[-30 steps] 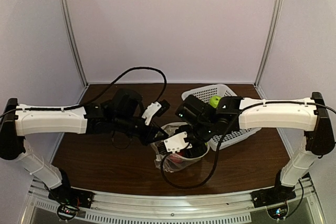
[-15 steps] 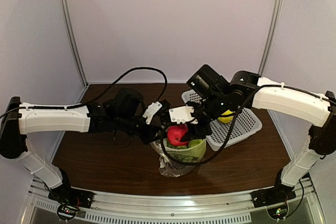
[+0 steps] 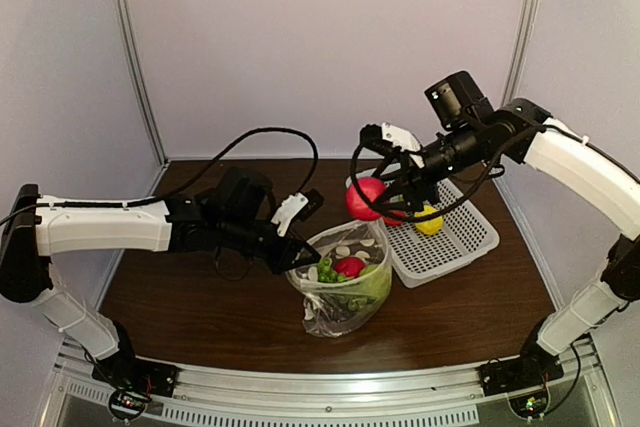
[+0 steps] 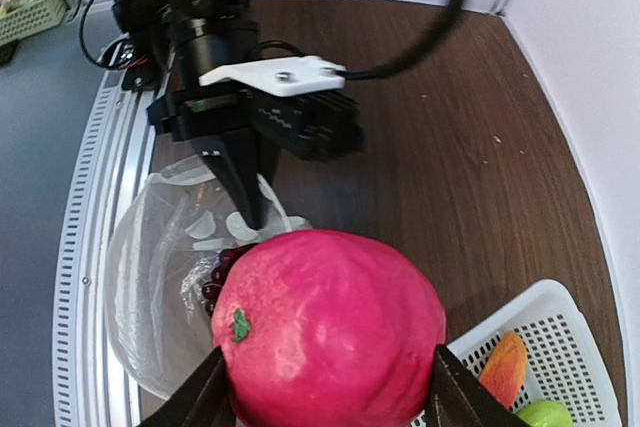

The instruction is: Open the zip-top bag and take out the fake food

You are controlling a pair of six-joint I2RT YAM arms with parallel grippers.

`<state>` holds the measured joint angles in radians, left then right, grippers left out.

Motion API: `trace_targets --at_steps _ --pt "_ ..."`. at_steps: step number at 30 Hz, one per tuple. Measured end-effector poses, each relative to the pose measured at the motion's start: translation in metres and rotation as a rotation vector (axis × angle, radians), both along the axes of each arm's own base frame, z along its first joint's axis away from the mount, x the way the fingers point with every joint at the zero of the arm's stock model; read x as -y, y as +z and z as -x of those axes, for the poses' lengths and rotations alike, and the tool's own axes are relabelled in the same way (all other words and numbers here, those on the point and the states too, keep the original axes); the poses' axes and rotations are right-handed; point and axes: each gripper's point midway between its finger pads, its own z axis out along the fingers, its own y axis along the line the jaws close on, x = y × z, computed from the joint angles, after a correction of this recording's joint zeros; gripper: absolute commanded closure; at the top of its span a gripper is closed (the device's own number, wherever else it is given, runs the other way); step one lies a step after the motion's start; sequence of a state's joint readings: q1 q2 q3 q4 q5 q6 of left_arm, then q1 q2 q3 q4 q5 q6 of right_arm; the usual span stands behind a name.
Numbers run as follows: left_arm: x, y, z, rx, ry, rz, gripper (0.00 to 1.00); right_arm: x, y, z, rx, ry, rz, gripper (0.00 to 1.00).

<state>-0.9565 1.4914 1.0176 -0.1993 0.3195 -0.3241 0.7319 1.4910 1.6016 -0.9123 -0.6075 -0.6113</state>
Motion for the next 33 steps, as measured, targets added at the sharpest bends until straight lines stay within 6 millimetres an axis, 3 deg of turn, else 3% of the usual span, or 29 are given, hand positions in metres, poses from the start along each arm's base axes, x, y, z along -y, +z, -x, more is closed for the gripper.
trace_targets --at_steps 3,6,9,11,16,18,26,33 --pt "0.0 0.0 -0.001 0.0 0.001 0.001 1.0 0.033 0.015 -0.031 -0.007 -0.114 -0.061 0.54" --pt "0.0 0.001 0.0 0.0 -0.001 0.004 1.0 0.07 0.012 -0.062 -0.009 -0.239 -0.082 0.54" --pt "0.0 0.001 0.0 -0.002 -0.003 0.005 1.0 0.096 -0.017 -0.084 -0.039 -0.334 -0.04 0.55" --pt "0.0 0.001 0.001 -0.003 -0.005 0.006 1.0 0.109 -0.052 -0.098 -0.076 -0.389 0.029 0.55" --pt "0.001 0.001 0.001 -0.004 -0.007 0.007 1.0 0.126 -0.135 -0.114 -0.17 -0.449 0.194 0.54" --pt "0.001 0.001 0.001 -0.005 -0.008 0.008 1.0 0.129 -0.157 -0.118 -0.192 -0.462 0.237 0.54" --pt "0.001 0.002 0.002 -0.007 -0.011 0.009 1.0 0.128 -0.193 -0.144 -0.198 -0.496 0.297 0.53" --pt "0.001 0.002 0.002 -0.007 -0.011 0.01 1.0 0.131 -0.218 -0.16 -0.216 -0.545 0.346 0.33"
